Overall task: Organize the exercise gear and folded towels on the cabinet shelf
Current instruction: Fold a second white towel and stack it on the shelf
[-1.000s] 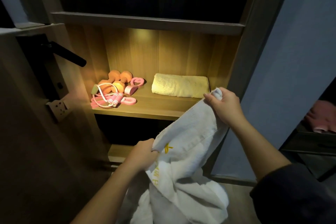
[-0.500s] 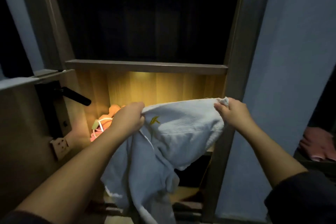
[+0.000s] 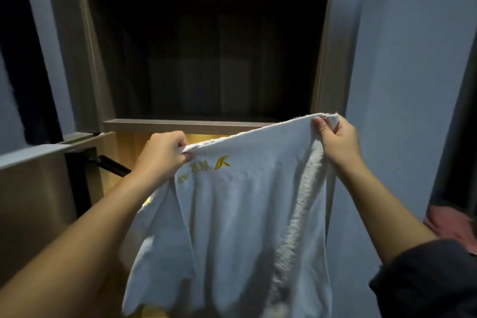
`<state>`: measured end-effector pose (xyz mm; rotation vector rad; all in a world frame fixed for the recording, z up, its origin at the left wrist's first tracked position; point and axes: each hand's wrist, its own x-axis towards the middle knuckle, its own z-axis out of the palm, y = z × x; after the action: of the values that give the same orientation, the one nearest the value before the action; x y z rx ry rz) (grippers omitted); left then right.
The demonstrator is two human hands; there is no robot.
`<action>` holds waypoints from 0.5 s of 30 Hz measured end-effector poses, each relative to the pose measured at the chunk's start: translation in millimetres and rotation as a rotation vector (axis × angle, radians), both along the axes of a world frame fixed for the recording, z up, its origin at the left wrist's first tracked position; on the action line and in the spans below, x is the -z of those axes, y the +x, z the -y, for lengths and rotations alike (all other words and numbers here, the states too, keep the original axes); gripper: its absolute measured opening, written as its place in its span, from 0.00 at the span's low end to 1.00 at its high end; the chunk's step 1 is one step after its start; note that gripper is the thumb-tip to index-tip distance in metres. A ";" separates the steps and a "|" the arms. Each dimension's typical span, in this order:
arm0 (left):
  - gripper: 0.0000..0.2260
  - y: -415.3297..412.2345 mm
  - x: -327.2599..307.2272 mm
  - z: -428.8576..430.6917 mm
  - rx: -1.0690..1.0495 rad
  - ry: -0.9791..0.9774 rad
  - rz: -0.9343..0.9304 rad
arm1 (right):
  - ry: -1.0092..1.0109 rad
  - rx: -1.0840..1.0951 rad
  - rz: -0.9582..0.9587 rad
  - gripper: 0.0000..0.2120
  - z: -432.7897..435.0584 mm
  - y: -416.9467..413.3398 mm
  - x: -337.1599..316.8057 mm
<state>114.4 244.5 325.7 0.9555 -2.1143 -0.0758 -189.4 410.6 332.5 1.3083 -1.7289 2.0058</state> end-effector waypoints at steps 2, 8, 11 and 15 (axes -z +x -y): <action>0.08 8.4 -13.9 -11.0 0.084 0.000 0.016 | -0.063 -0.163 0.135 0.09 -5.3 6.2 -8.0; 0.06 0.8 -30.7 -48.3 0.337 0.146 0.132 | 0.065 -0.435 0.150 0.09 -8.4 45.2 -13.8; 0.10 -15.3 8.1 -58.0 0.451 0.392 0.089 | 0.214 -0.464 0.128 0.04 -10.3 68.4 25.0; 0.15 -24.7 86.1 -66.8 0.567 0.764 -0.022 | 0.531 -0.523 0.264 0.13 -18.3 94.9 99.4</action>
<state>89.7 311.3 239.6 0.7032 -2.3013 -1.2371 -94.5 428.9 233.0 1.8962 -2.3549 2.1295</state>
